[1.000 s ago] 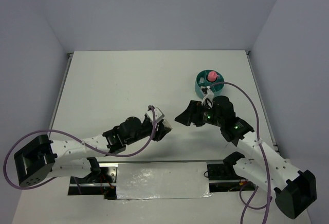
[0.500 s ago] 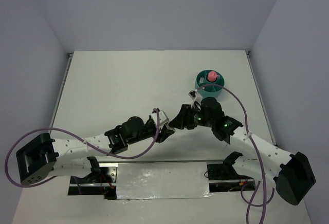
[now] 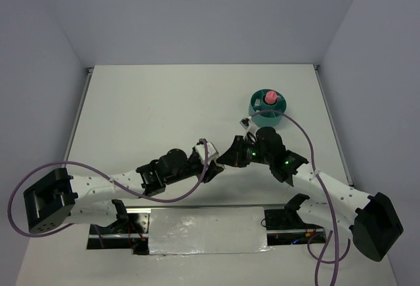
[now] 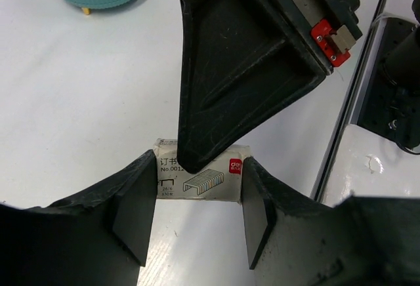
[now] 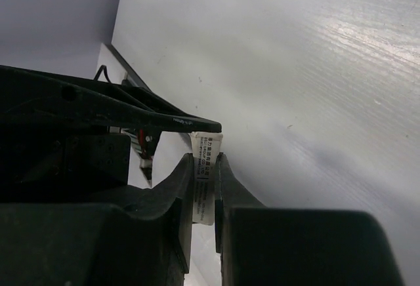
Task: Sort the stationery into containers
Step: Place the stationery in the storage box.
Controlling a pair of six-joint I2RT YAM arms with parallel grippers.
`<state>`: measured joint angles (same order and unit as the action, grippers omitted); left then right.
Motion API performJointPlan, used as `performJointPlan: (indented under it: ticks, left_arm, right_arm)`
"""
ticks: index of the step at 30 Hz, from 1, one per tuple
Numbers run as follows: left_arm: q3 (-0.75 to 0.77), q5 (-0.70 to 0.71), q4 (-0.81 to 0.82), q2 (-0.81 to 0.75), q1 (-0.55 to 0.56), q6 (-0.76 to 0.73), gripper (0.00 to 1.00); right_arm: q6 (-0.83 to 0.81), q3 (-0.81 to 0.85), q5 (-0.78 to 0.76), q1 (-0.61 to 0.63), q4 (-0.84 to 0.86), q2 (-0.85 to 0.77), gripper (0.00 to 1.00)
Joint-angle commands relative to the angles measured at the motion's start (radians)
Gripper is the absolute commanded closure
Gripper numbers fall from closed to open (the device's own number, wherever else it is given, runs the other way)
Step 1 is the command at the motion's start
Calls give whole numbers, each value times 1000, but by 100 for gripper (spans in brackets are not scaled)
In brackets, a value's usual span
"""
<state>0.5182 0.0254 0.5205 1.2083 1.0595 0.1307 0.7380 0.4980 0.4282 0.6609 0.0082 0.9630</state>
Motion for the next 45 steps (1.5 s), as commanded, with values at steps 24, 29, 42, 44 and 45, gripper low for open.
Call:
performJointPlan:
  ticks: [24,29,42,44,45]
  left_arm:
    - [230,544,-1008,-248,-64,647,1]
    - [264,582,-1192,-364,-64,685,1]
    - [389,593,-1322,-524,-58,540,1]
    - [367,546,-1275,-552,-61,512,1]
    - [364,519,-1271,-559,-61,506,1]
  right_arm:
    - [-256,289,-412,-463,-359,-50,100]
    - [-238,362,-601,-595,-349,-32,100]
    - [-259,544,-352,-808,-171,388,100]
    - [-246,547,-338,-807,-143,410,100]
    - [-239,548,-336,-807,-137,430,100]
